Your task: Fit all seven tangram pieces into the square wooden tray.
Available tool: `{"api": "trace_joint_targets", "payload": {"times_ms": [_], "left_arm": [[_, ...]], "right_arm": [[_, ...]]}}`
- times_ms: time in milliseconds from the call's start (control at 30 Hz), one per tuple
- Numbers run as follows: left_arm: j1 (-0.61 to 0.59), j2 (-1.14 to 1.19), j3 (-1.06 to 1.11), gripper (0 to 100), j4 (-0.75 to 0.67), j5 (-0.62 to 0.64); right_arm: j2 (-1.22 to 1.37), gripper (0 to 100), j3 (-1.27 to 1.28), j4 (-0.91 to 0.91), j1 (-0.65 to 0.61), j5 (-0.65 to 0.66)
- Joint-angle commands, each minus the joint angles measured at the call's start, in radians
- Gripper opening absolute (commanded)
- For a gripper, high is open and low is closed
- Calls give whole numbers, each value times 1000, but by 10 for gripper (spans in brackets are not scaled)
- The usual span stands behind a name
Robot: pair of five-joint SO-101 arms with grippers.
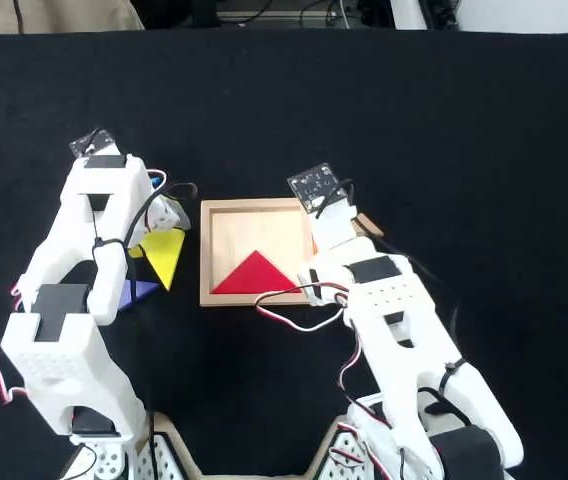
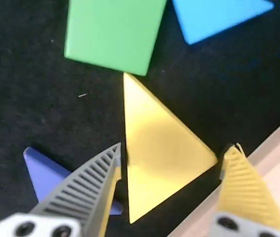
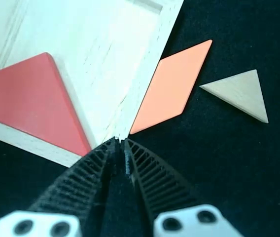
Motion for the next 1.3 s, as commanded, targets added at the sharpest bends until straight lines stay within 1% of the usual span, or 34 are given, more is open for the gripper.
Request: {"api": "trace_joint_targets", "payload": {"times_ms": [0,100,367,633,800,900,1100,1267], "left_arm": [[12,-6,15,314,0,-41],[10,3,19,314,0,-40],[8,97,-76,312,11,-37],[7,98,-77,270,9,-41],[15,98,-76,222,9,-44],[21,98,-77,220,9,-46],[22,80,-101,216,31,-112],[24,-46,-107,216,66,-178]], "right_arm": [[-19,11,-4,-15,-15,5],[-19,11,-4,-15,-15,5],[-19,11,-4,-15,-15,5],[-19,11,-4,-15,-15,5],[-19,11,-4,-15,-15,5],[-19,11,-4,-15,-15,5],[-19,11,-4,-15,-15,5],[-18,11,-4,-15,-14,5]]}}
